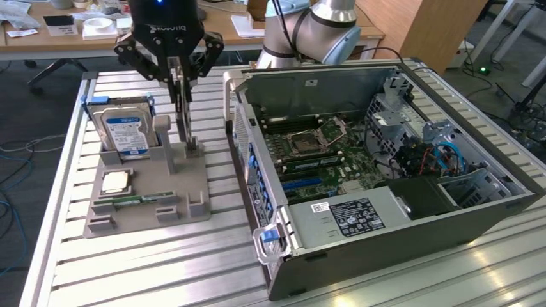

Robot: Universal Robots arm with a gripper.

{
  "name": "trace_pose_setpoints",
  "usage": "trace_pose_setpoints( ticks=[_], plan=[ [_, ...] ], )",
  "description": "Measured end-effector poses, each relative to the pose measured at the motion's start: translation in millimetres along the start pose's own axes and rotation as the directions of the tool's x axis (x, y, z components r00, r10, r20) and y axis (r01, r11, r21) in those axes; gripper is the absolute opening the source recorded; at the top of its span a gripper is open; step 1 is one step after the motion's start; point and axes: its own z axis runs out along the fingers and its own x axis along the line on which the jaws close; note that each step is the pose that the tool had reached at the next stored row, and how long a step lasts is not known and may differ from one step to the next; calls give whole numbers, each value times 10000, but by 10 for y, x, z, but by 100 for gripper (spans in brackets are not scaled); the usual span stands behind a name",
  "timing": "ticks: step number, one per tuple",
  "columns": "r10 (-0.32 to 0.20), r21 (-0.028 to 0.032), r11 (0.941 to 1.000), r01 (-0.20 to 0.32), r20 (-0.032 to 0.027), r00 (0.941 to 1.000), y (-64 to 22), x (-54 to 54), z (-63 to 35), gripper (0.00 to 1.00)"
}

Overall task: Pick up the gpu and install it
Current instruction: 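Pick up the gpu and move the gpu toward the slot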

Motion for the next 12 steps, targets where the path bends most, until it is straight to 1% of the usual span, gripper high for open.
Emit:
trace_pose_setpoints(
  ticks=[6, 12],
  plan=[
    [0, 0, 10000, 0, 0, 10000, 5, -2, -98, 26],
    [0, 0, 10000, 0, 1, 10000, 5, -3, -100, 26]
  ],
)
